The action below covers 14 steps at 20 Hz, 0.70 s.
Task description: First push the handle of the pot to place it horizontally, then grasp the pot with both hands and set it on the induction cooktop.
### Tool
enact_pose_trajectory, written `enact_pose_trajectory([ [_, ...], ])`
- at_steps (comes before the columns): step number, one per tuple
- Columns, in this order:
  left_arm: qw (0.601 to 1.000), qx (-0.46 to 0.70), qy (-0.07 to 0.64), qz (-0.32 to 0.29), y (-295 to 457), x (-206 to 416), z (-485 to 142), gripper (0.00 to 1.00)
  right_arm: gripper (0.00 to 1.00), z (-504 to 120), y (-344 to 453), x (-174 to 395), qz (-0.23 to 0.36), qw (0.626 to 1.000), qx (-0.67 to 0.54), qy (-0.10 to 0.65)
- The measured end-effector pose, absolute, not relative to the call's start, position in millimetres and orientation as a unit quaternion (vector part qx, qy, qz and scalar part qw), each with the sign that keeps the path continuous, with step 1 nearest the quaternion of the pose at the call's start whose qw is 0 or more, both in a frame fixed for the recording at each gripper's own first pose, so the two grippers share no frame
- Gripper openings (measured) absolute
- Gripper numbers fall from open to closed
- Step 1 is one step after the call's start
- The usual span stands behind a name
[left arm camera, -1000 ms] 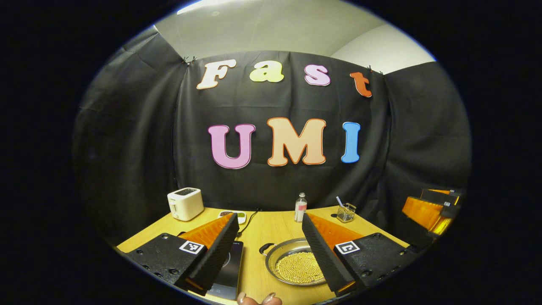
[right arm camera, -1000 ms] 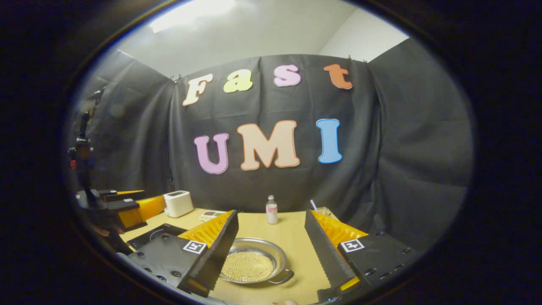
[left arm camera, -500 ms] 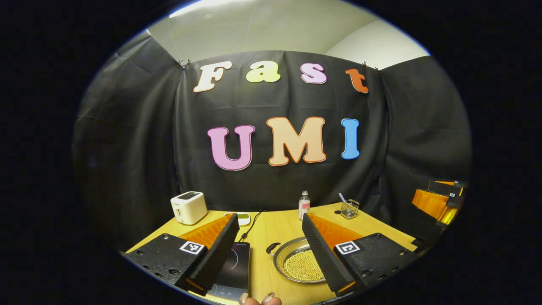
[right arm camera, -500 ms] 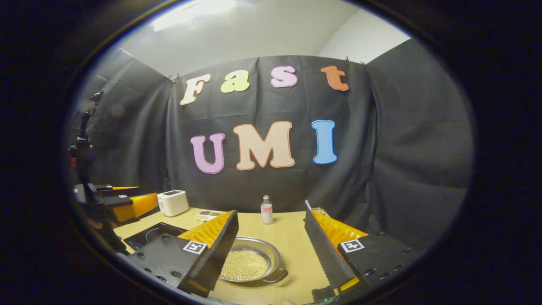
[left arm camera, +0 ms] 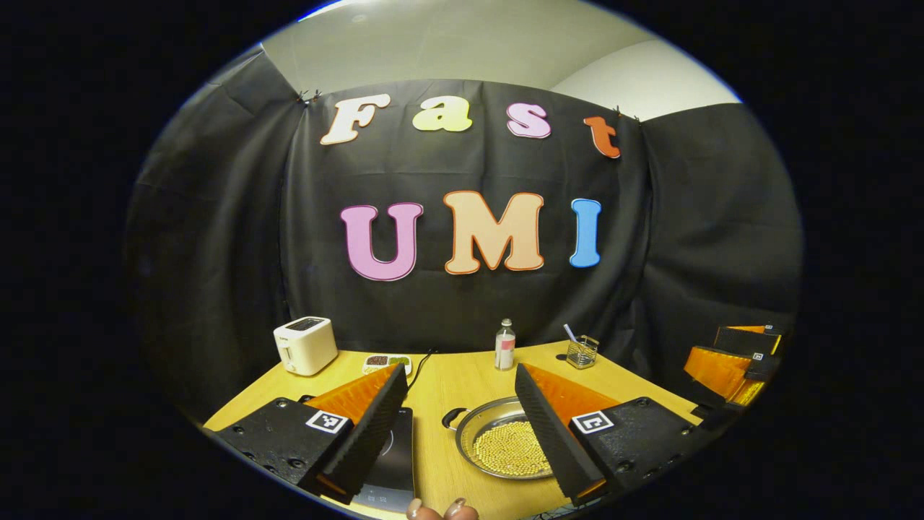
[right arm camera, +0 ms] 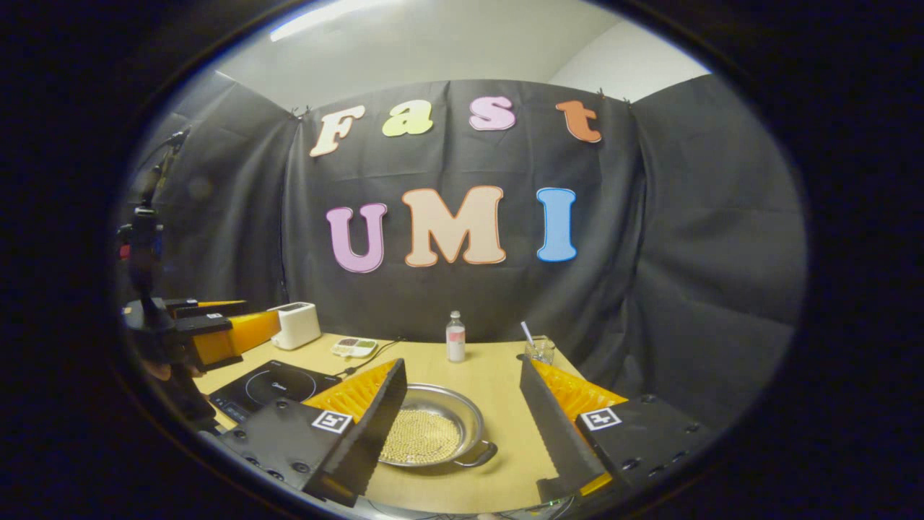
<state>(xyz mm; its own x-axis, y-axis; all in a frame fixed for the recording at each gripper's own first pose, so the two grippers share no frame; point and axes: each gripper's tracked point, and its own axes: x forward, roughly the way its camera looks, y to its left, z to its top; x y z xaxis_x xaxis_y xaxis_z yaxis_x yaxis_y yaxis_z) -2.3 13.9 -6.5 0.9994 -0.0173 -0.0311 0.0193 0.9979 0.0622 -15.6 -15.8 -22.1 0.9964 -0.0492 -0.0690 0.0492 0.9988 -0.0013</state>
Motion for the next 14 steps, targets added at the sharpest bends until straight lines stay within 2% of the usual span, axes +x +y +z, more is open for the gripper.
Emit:
enact_pose_trajectory([
  [1,0.999,0.035,0.011,-0.015,13.1,-0.6,-5.0,0.94,0.96,-25.4,-14.7,-16.4,-0.029,0.999,0.001,0.039],
  [2,0.999,0.035,0.01,-0.024,11.4,0.6,-4.4,0.97,0.87,-30.4,-13.0,-17.9,-0.032,0.998,0.002,0.045],
  [5,0.999,0.024,0.013,-0.043,7.8,4.1,-6.5,0.96,0.87,-39.0,-10.0,-20.7,-0.044,0.997,0.0,0.058],
  [8,0.999,0.022,0.014,-0.042,13.9,6.6,-6.9,0.96,0.52,-47.1,-6.3,-23.1,-0.049,0.996,0.002,0.069],
  [12,0.999,0.018,0.018,-0.038,16.0,9.1,-8.9,0.94,0.51,-57.3,-8.9,-24.1,-0.052,0.995,0.001,0.09],
  [13,0.999,0.017,0.02,-0.038,15.4,9.9,-9.8,0.97,0.51,-56.0,-8.8,-27.1,-0.052,0.994,0.005,0.092],
  [14,0.999,0.017,0.022,-0.038,15.1,9.5,-11.5,0.94,0.44,-58.4,-7.4,-26.4,-0.056,0.994,0.01,0.095],
])
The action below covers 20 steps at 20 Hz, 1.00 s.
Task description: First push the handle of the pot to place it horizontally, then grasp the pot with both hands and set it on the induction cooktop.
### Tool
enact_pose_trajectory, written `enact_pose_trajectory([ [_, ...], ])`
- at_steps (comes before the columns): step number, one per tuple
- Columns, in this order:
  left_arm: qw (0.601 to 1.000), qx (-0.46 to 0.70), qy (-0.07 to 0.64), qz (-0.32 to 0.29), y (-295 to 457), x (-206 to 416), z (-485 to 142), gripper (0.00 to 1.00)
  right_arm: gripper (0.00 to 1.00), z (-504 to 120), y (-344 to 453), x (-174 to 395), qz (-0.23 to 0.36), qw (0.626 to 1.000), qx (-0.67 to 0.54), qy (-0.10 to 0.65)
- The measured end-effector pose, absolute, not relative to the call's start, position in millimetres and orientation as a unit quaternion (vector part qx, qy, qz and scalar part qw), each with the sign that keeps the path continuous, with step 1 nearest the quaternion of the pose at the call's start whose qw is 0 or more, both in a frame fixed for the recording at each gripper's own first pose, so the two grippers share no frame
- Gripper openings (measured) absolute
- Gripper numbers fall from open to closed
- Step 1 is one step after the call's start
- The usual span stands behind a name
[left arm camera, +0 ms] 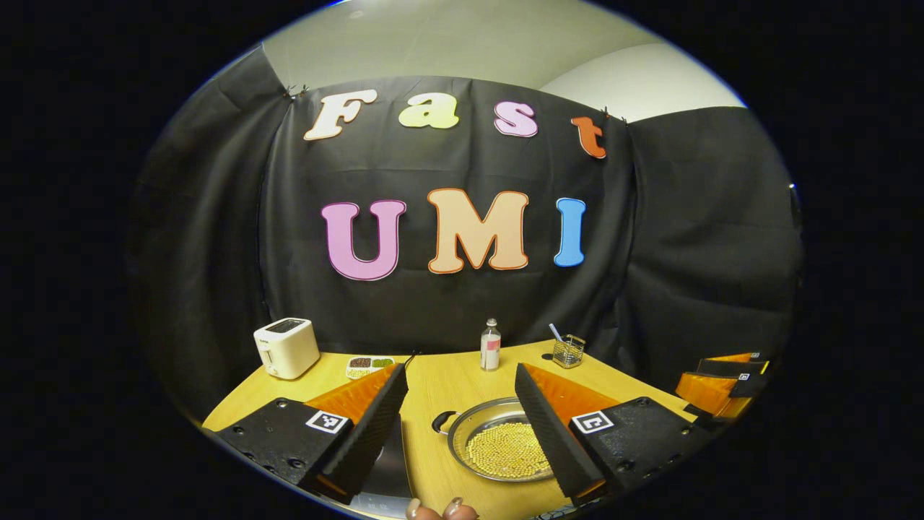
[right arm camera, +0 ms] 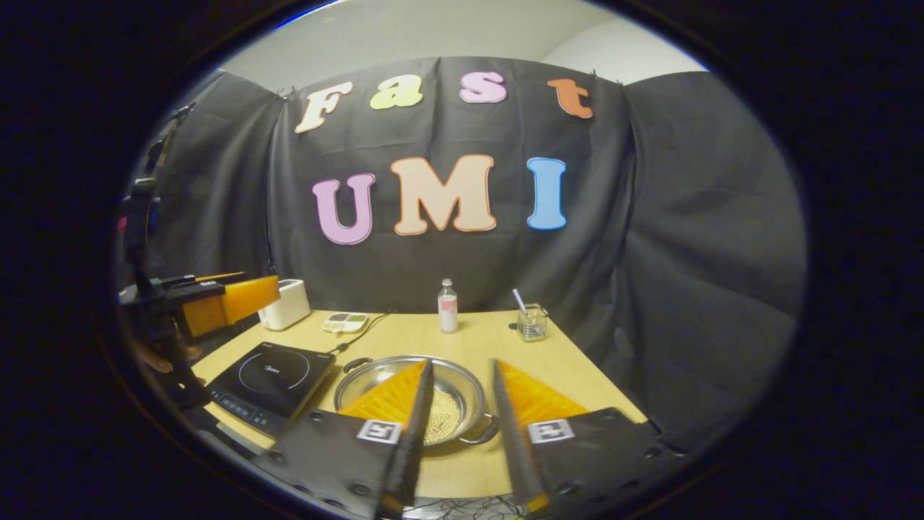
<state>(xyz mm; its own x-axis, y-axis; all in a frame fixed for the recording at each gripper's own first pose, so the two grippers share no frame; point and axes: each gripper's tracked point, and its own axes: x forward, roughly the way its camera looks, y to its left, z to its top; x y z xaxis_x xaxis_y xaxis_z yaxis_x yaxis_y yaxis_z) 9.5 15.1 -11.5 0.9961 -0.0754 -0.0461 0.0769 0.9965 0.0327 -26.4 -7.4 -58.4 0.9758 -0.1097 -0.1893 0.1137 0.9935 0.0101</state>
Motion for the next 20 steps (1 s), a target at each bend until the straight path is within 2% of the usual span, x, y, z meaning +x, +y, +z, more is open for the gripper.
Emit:
enact_pose_trajectory([
  [2,0.999,0.015,0.026,-0.034,16.6,10.7,-13.4,0.97,0.3,-65.6,-8.0,-22.6,-0.048,0.993,0.015,0.105],
  [3,0.999,0.013,0.029,-0.031,17.0,12.7,-16.1,0.97,0.27,-73.0,-7.3,-20.3,-0.042,0.993,0.011,0.114],
  [5,0.999,0.008,0.042,-0.019,21.1,14.2,-23.6,0.97,0.29,-85.0,-7.2,-22.4,-0.039,0.989,0.0,0.139],
  [8,0.999,0.008,0.045,-0.013,19.8,16.9,-25.7,0.97,0.0,-101.0,-8.8,-11.4,-0.024,0.987,0.001,0.159],
  [11,0.998,0.013,0.056,-0.004,20.4,20.8,-34.6,0.94,0.02,-130.6,-13.6,-9.5,-0.018,0.978,0.006,0.207],
  [12,0.998,0.013,0.059,-0.002,19.8,21.7,-36.3,0.94,0.0,-146.7,-11.8,-9.1,-0.015,0.975,0.008,0.224],
  [13,0.998,0.014,0.062,0.001,19.5,22.3,-39.5,0.97,0.02,-158.8,-11.5,-8.2,-0.01,0.971,0.009,0.239],
  [18,0.996,0.014,0.086,0.019,22.3,24.3,-56.6,0.97,0.0,-222.4,-14.5,-12.0,0.006,0.949,0.019,0.315],
  [20,0.994,0.009,0.102,0.027,24.0,24.8,-66.8,0.97,0.03,-241.2,-14.4,-10.8,0.011,0.94,0.03,0.34],
])
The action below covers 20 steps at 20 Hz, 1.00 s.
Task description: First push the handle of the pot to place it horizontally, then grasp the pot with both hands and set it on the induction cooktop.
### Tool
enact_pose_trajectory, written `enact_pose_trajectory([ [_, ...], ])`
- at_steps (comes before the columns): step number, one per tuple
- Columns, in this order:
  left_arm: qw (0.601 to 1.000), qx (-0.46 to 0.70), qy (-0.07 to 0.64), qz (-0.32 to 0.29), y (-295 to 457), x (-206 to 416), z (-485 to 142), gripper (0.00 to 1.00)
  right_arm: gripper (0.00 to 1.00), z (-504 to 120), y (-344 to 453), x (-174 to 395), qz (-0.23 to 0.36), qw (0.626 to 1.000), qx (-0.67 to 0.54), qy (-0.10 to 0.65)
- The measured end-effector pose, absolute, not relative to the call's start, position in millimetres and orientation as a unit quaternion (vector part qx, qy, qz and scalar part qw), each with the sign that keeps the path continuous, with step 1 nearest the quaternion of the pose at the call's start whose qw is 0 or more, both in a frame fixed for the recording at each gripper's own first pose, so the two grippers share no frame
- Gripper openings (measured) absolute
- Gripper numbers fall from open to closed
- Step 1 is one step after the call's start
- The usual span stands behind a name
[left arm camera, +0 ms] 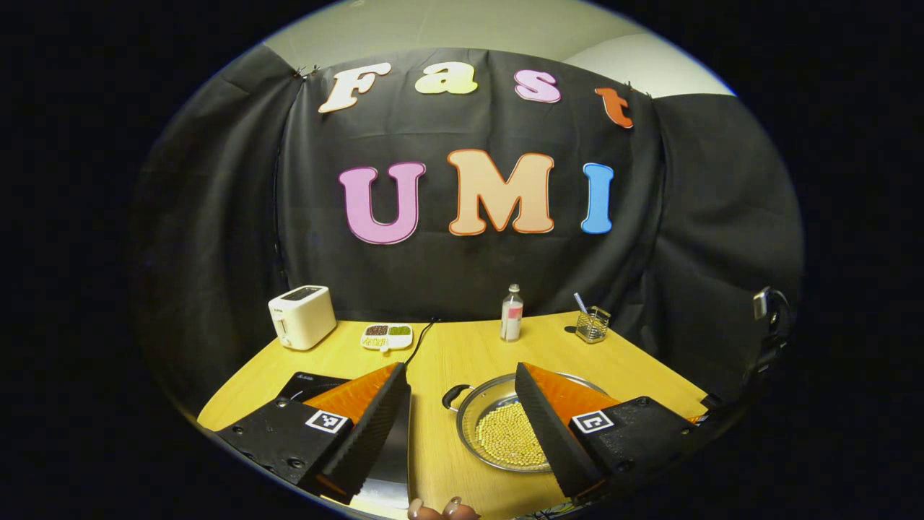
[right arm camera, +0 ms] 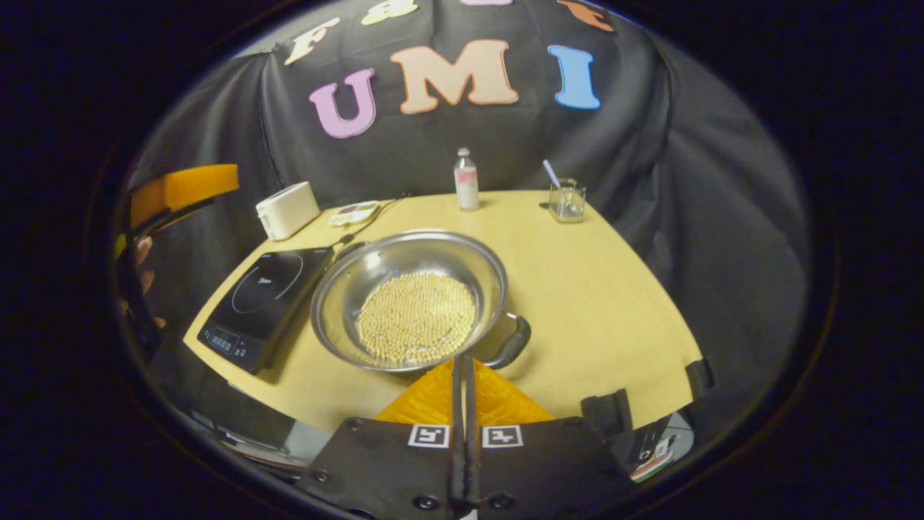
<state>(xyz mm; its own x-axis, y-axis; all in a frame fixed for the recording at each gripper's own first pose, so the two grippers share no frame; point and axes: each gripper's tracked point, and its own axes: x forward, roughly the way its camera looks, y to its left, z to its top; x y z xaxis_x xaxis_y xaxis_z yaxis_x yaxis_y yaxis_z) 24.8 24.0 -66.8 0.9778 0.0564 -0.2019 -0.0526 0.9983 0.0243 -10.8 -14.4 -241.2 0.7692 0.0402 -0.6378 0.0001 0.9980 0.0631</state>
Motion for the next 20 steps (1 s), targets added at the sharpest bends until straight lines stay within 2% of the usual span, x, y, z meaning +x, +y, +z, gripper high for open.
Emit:
enact_pose_trajectory([
  [2,0.992,0.004,0.118,0.038,26.5,23.9,-75.9,0.98,0.0,-258.6,-16.5,-8.6,0.014,0.931,0.038,0.362],
  [7,0.986,0.001,0.151,0.071,34.9,22.2,-94.7,0.98,0.03,-285.1,-23.0,4.2,0.027,0.917,0.043,0.395],
  [8,0.984,0.001,0.158,0.078,35.9,21.4,-99.5,0.98,0.0,-289.5,-23.4,5.3,0.031,0.915,0.044,0.4],
  [9,0.983,0.0,0.163,0.084,36.7,20.5,-101.7,0.97,0.03,-289.7,-24.3,7.2,0.033,0.915,0.045,0.4],
  [13,0.981,0.003,0.165,0.101,36.9,21.7,-101.3,0.95,0.03,-293.7,-33.3,16.5,0.038,0.913,0.037,0.404],
  [14,0.981,0.005,0.165,0.104,36.9,23.5,-101.7,0.98,0.03,-295.4,-37.8,18.3,0.039,0.912,0.038,0.406],
  [15,0.98,0.006,0.165,0.107,36.7,23.6,-101.7,0.98,0.0,-294.8,-39.8,22.5,0.04,0.912,0.041,0.406],
  [19,0.979,0.005,0.165,0.123,37.2,23.5,-101.7,0.95,0.03,-296.7,-49.3,36.3,0.044,0.913,0.031,0.405],
  [20,0.978,0.004,0.165,0.128,37.8,23.3,-102.5,0.97,0.03,-296.8,-52.3,38.8,0.045,0.913,0.029,0.405],
])
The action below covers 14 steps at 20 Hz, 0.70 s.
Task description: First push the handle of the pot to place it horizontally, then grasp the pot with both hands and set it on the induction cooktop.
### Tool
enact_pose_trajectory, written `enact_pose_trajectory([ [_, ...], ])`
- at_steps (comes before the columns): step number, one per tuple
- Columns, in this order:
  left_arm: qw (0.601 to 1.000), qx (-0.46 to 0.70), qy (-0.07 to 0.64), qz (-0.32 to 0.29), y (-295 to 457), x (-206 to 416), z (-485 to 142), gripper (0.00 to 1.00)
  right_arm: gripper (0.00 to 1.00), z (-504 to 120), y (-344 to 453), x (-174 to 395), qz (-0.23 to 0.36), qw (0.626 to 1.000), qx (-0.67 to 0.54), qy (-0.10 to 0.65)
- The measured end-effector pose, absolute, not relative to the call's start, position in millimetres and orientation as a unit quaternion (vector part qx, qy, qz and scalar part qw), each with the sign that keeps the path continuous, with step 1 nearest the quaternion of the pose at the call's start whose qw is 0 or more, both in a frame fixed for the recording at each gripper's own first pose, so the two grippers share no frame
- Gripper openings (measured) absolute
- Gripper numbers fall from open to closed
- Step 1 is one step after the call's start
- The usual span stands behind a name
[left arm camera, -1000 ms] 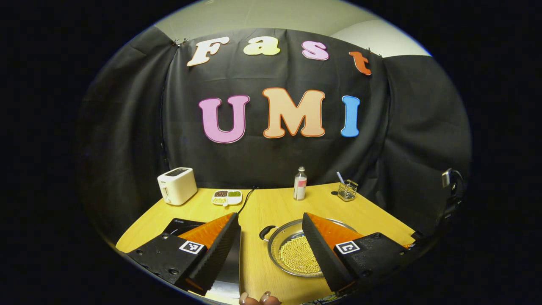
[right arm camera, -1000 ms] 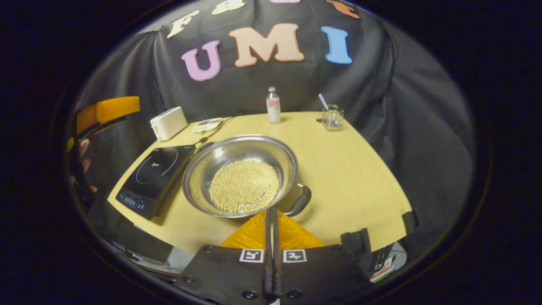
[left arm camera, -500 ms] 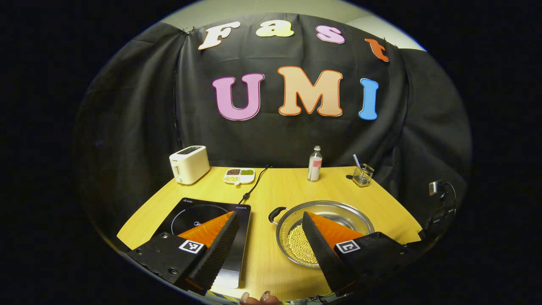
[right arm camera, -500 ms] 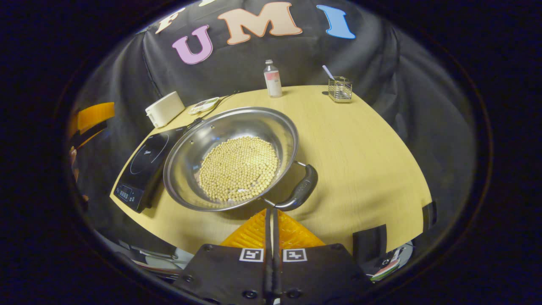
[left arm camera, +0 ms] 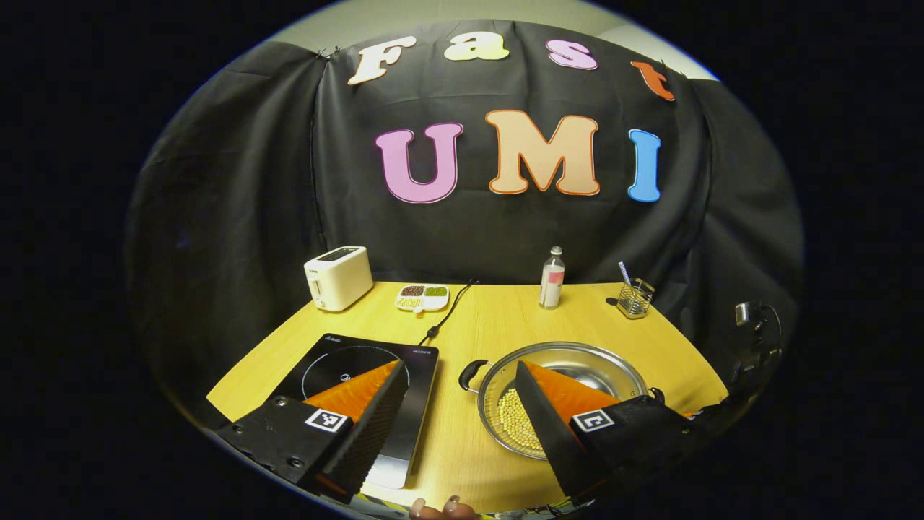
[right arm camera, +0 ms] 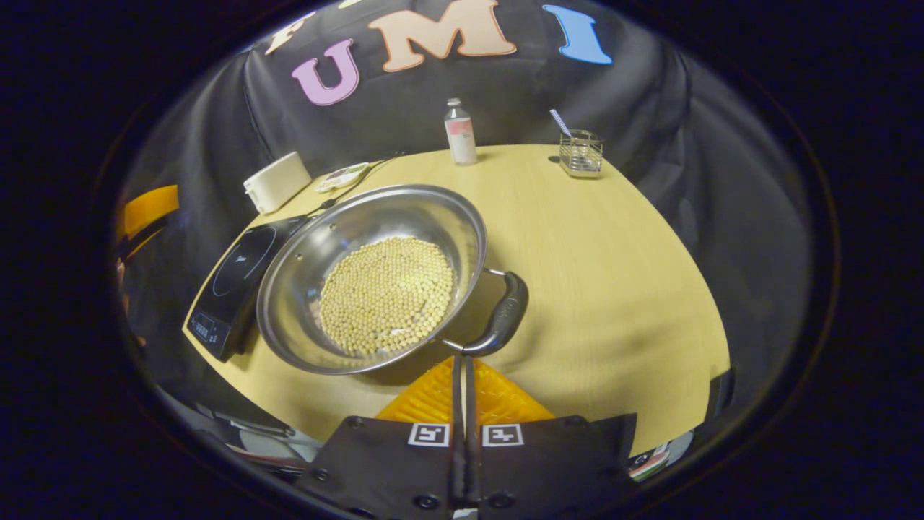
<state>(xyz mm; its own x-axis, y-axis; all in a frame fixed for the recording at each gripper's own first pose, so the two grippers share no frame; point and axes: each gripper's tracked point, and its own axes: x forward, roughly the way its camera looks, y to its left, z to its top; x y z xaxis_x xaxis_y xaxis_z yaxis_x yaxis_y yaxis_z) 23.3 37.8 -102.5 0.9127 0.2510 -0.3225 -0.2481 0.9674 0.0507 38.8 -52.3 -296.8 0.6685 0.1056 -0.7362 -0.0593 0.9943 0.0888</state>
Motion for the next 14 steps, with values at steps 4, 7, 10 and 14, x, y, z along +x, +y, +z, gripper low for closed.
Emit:
enact_pose_trajectory([
  [4,0.975,0.001,0.166,0.145,39.6,22.7,-102.2,0.98,0.03,-296.8,-60.1,52.9,0.053,0.913,0.018,0.404],
  [7,0.973,0.001,0.166,0.157,42.8,22.7,-103.5,0.98,0.03,-296.4,-65.1,64.7,0.057,0.913,0.011,0.403],
  [10,0.971,-0.002,0.169,0.17,44.8,20.3,-104.0,0.98,0.03,-298.1,-70.0,71.1,0.061,0.914,0.005,0.402],
  [14,0.967,-0.006,0.172,0.187,49.1,17.0,-105.1,0.97,0.03,-298.8,-74.0,85.6,0.065,0.914,-0.001,0.4],
])
